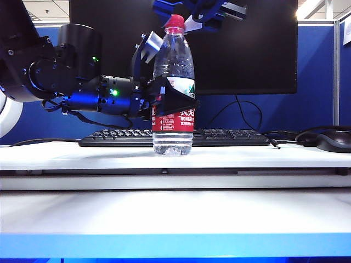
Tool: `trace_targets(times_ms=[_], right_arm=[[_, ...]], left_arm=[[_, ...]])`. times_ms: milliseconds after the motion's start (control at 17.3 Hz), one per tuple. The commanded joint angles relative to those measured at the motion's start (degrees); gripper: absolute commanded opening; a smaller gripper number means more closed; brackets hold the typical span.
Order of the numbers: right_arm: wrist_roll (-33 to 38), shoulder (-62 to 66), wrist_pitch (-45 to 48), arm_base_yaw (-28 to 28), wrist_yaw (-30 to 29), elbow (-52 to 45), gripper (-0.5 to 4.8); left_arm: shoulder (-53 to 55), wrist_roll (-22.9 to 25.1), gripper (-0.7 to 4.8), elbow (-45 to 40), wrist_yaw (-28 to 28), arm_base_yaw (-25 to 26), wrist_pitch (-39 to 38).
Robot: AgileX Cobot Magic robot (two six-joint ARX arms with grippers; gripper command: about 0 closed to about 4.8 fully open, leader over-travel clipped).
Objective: Unscrew the cap from the plastic bottle on the table.
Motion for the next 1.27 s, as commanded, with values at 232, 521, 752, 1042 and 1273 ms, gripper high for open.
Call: trace_targets(times_ms=[232, 521, 752, 1042, 1273], right_arm=[[-0.42, -0.24, 1.09, -0.76, -9.01, 0.37, 1.33], [-0.39, -0.28, -1.27, -7.63, -38.18, 0.37, 1.34], [-0.52, -0.28, -2.10, -12.66, -53.86, 0.37, 1.34], [-0.59, -0.28, -2.38, -18.84, -68.17, 0.63, 1.33], [-0.37, -0.24, -2.47, -23.23, -77.55, 0.66, 1.33]], left_arm=[[-0.11, 0.04, 2.35, 0.13, 0.31, -0.07, -0.04], [-0.11, 0.28, 2.35, 0.13, 1.51, -0.07, -0.57], [-0.11, 0.28, 2.35, 0.13, 1.79, -0.07, -0.94], [-0.09, 0.52, 2.35, 0.13, 2.23, -0.07, -1.60], [-0.11, 1.33, 2.35, 0.13, 2.62, -0.07, -2.47]])
